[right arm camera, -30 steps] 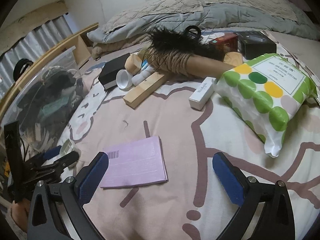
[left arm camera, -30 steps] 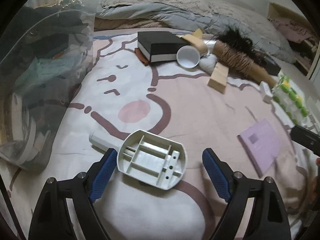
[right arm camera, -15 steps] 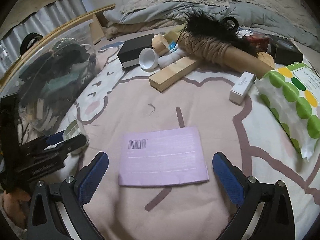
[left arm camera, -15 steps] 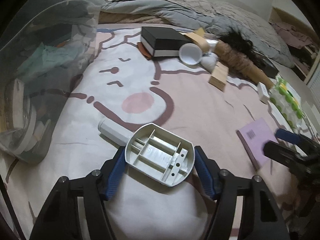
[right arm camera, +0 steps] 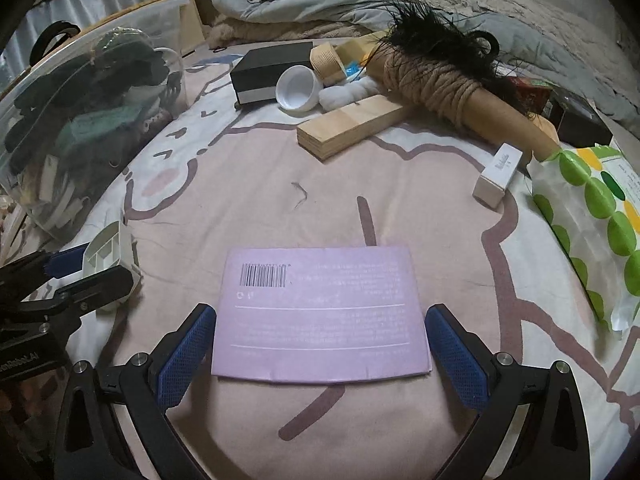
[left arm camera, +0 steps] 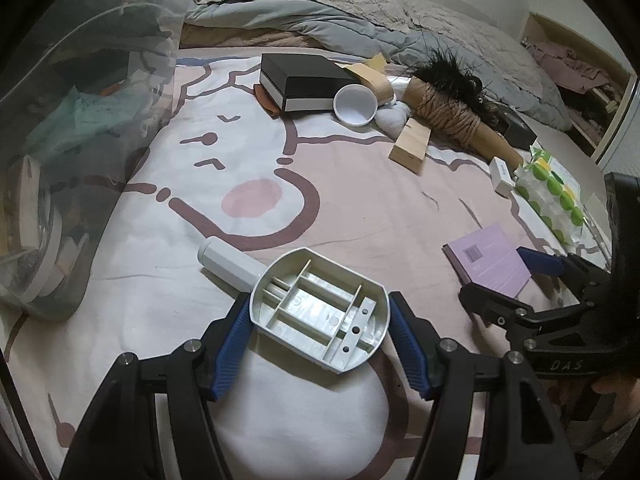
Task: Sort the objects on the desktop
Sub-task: 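Close the right tool on the purple booklet while the left tool grips the white lint roller, then lift the purple booklet with the right tool while the left tool lifts the lint roller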
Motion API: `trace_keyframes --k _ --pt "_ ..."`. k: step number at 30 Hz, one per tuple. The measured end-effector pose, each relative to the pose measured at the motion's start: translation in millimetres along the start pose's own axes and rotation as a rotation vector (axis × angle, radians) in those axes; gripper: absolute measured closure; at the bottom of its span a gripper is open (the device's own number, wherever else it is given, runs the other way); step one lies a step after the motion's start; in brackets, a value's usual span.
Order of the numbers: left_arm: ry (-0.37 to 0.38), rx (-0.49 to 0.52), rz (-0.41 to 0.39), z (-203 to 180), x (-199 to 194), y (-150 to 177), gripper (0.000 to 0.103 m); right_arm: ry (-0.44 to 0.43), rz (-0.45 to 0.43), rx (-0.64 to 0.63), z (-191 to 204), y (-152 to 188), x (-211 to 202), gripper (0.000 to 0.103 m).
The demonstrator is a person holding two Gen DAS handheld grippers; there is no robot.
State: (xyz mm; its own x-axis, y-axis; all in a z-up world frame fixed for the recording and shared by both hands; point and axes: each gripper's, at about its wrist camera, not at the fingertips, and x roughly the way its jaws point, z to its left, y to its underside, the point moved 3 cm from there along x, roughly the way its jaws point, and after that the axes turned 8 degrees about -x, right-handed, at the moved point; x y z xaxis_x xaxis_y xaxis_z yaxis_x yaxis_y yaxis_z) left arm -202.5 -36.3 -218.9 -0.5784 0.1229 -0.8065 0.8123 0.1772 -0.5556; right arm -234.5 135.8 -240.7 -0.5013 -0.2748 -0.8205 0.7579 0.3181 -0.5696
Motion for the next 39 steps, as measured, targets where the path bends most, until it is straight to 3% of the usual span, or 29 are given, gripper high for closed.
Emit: trace_keyframes --k 4,10,24,33,39 --pt "0.001 0.0 -0.001 0.1 -0.5 -0.6 0.037 0.045 0.006 -0.025 4.2 0.5 0.3 0.006" --pt "0.002 0.002 -0.013 0.2 -2.8 -1.6 0.037 0.065 -0.02 -0.025 3.6 1.3 -5.4 0.006" --pt "0.044 -0.002 -0.068 1.4 -22.5 -8.0 0.037 -0.015 -0.138 0.071 -5.5 -5.8 -43.0 0.006" --pt "-0.005 0.044 0.038 -4.3 -0.5 7.6 0.037 -0.017 -0.067 0.053 -4.1 1.9 -30.0 0.006" --pt "-0.067 0.095 0.042 -9.9 8.5 13.9 0.033 -0.026 -0.064 0.05 -3.3 2.1 -30.3 0.006"
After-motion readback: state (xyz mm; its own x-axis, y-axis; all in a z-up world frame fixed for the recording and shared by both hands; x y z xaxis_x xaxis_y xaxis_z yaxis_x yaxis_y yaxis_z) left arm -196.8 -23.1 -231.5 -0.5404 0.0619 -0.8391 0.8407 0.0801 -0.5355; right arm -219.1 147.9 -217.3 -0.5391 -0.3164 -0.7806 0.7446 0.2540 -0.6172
